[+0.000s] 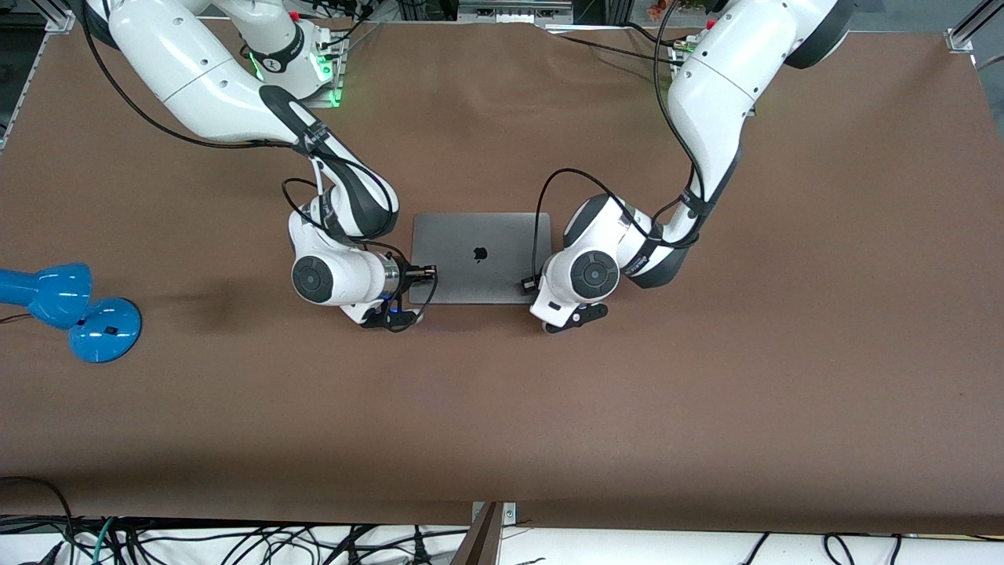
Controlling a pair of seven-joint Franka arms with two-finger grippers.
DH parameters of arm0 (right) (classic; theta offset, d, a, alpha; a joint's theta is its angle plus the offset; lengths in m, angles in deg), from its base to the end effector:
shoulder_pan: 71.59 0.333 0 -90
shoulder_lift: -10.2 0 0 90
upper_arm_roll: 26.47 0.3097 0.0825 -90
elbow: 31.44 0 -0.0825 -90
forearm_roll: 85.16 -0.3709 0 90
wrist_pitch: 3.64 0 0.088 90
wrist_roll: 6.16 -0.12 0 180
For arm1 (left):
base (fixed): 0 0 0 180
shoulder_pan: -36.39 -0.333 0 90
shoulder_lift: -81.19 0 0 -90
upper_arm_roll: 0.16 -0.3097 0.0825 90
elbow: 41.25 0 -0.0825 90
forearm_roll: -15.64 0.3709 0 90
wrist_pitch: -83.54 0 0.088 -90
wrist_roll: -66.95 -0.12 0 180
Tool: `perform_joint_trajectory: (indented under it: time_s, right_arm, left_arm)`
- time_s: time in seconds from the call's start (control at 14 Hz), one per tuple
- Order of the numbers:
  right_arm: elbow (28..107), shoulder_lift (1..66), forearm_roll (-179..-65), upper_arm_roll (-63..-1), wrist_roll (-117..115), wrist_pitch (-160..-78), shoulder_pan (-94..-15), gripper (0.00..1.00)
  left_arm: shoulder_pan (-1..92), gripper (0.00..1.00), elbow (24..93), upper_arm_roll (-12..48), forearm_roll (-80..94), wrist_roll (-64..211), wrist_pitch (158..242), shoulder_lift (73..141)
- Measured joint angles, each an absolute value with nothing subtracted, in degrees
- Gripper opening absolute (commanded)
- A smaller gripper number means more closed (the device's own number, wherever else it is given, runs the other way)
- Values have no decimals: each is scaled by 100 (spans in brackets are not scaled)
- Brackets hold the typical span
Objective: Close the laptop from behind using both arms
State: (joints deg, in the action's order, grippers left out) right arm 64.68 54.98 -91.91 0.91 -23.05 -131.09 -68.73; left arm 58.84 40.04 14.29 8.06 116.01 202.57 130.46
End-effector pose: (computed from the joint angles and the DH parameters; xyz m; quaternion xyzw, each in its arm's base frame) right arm 0.5688 0.3080 0.1707 -0.9737 -0.0275 0.1576 0.1620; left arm 0.5640 -0.3981 0.1748 0.9688 0.1740 -0.1692 0.0510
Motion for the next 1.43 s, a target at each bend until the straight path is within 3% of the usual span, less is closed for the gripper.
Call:
perform_joint_trajectory:
  time_s: [0.21,0.29,0.79,1.0,1.43]
  right_arm:
    - [6256,5396,-9162,35,-2305,-12804,-6866,96]
    - [6183,5274,-9139,-27,-2303,-12647,-6868,100]
    - [5995,3405,-9024,-501,-2282,-11266,-7124,100]
    - [5743,2683,-8836,-991,-2266,-10413,-7278,100]
    - [5615,2007,-8284,-1655,-2097,-10001,-7322,100]
  left_arm:
    - [5874,100,3898,1400,809,11601,20257,13021]
    - [5861,100,3850,1393,811,11601,20226,12973]
    - [5593,100,3782,1338,1242,11579,19049,11947]
    - [5298,100,3766,1336,1313,11097,18458,11275]
    - [4413,100,3794,1333,1314,9988,17387,10096]
